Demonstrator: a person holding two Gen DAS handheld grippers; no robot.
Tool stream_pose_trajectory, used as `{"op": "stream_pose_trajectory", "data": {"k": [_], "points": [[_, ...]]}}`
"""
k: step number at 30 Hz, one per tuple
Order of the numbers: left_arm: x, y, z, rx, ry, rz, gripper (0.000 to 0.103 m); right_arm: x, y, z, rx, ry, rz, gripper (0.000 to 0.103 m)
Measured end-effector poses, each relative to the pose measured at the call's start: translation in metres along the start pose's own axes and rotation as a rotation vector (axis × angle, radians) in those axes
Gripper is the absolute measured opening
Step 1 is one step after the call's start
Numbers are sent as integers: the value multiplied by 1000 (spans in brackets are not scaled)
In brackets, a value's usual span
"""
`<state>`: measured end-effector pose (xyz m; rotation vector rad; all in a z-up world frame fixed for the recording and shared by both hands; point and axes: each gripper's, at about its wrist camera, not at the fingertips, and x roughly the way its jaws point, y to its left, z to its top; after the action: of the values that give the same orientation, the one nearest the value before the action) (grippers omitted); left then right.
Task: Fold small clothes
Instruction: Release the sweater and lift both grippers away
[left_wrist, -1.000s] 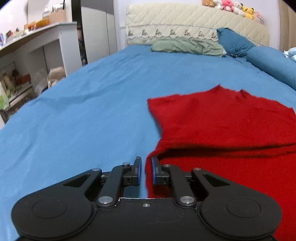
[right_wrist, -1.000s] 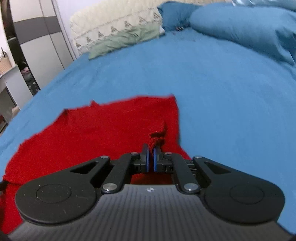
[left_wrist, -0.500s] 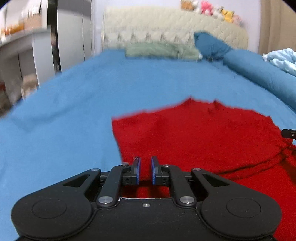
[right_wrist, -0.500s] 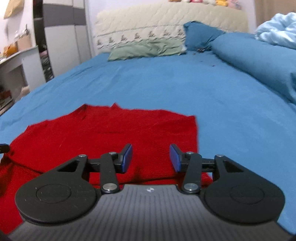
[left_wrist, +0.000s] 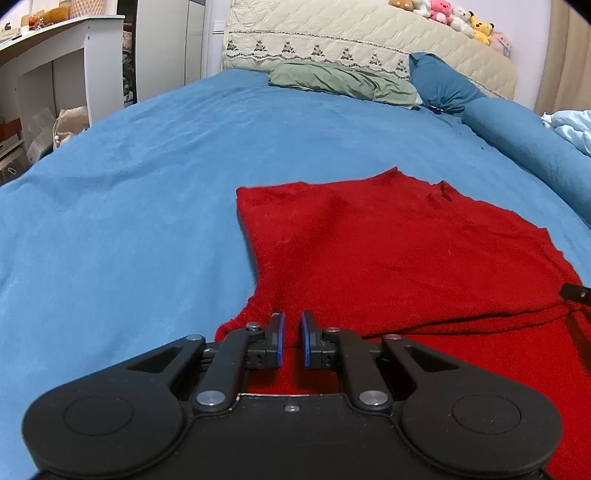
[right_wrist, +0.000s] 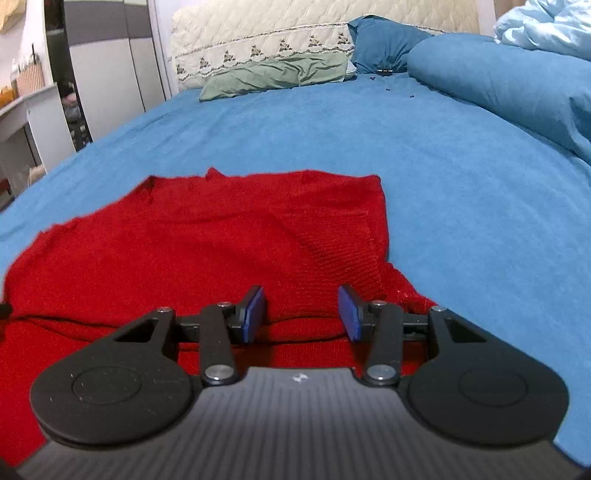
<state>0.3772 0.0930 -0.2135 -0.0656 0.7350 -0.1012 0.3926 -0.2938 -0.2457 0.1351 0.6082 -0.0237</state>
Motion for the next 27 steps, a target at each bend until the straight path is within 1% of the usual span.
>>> {"op": "stream_pose_trajectory", "data": {"k": [1, 3, 4, 5, 7, 8, 9, 12, 15, 17, 20, 23, 27], "points": [[-7, 0, 2, 2, -4, 2, 21, -11, 0, 3, 3, -13, 9, 61], [-31, -1, 6, 15, -32, 18, 53, -37, -1, 10, -5, -36, 6, 65], [-43, -1, 8, 20, -43, 25, 59, -50, -2, 14, -10, -41, 12, 68], [-55, -1, 8, 21, -49, 29, 63, -62, -3, 18, -16, -43, 18, 70], [-81, 3, 9, 8, -45, 23, 65, -92, -6, 23, -22, -42, 29, 76], [-92, 4, 8, -1, -39, 20, 69, -108, -8, 26, -23, -38, 42, 79], [-105, 6, 6, -7, -29, 18, 71, -124, -10, 27, -23, -34, 53, 84], [-142, 14, -4, -17, 3, 30, 72, -176, -17, 29, -44, -13, 73, 92], [-174, 22, -19, -49, 37, 28, 74, -221, -25, 22, -53, 22, 83, 92], [-191, 25, -34, -75, 73, 12, 74, -244, -32, 10, -51, 64, 82, 92], [-205, 29, -64, -112, 147, -20, 74, -267, -43, -22, -21, 139, 71, 92], [-210, 28, -96, -141, 213, -35, 73, -276, -55, -57, 12, 206, 49, 92], [-215, 22, -130, -137, 260, -33, 68, -280, -59, -99, 9, 265, 8, 89]]}}
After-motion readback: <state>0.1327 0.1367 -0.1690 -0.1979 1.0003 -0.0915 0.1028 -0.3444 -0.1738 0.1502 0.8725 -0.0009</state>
